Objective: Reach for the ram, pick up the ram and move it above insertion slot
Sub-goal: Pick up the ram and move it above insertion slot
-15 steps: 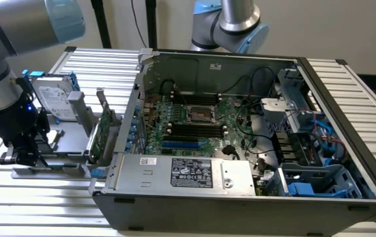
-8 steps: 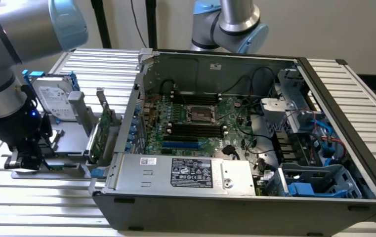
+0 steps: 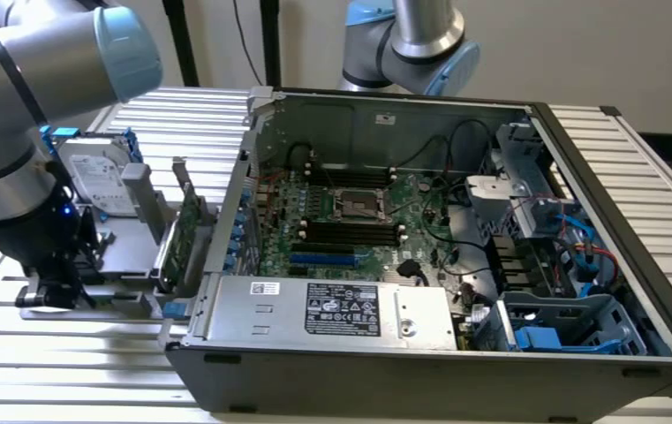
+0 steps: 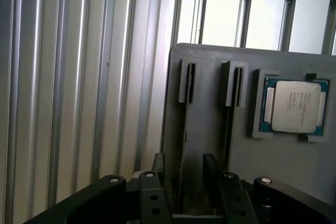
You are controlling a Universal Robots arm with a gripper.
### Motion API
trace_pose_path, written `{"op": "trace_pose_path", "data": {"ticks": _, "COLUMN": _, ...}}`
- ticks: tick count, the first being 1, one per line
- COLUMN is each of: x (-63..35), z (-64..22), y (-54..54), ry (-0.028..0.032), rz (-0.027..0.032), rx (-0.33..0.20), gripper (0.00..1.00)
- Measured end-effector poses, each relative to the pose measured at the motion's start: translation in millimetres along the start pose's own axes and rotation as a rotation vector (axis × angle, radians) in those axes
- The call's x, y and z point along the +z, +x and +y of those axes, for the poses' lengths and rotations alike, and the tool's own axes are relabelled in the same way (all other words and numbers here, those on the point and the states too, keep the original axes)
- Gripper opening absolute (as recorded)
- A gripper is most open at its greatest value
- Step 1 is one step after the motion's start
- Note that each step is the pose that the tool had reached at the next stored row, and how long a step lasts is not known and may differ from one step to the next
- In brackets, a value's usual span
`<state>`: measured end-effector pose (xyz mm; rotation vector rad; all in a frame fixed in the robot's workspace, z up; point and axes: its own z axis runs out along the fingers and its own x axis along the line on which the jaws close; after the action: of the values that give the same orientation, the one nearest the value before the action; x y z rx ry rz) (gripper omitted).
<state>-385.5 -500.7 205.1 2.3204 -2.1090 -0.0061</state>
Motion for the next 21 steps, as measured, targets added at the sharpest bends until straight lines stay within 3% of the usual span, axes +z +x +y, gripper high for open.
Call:
{"op": "trace_pose_path", "data": {"ticks": 9, "x": 2.5, "z": -1.8, "y": 0.1, "ry": -0.0004, "rz": 0.0, "rx": 0.001, "gripper": 0.44}}
{"op": "trace_pose_path", "data": {"ticks": 13, "x": 2.7, "z": -2.0, "y": 0.1, "ry": -0.0003, "rz": -0.0001, "rx": 0.001, "gripper": 0.62}}
{"op": "trace_pose_path", "data": {"ticks": 18, "x": 2.8, "z": -2.0, "y": 0.1, "ry": -0.0004, "rz": -0.0001, "rx": 0.002, "gripper": 0.62}}
{"op": "trace_pose_path", "data": {"ticks": 19, "x": 2.8, "z": -2.0, "y": 0.2, "ry": -0.0004, "rz": -0.0001, "rx": 0.002, "gripper": 0.6}}
{"op": "trace_pose_path", "data": {"ticks": 21, "x": 2.9, "z": -2.0, "y": 0.1, "ry": -0.0003, "rz": -0.0001, "rx": 0.002, "gripper": 0.47}}
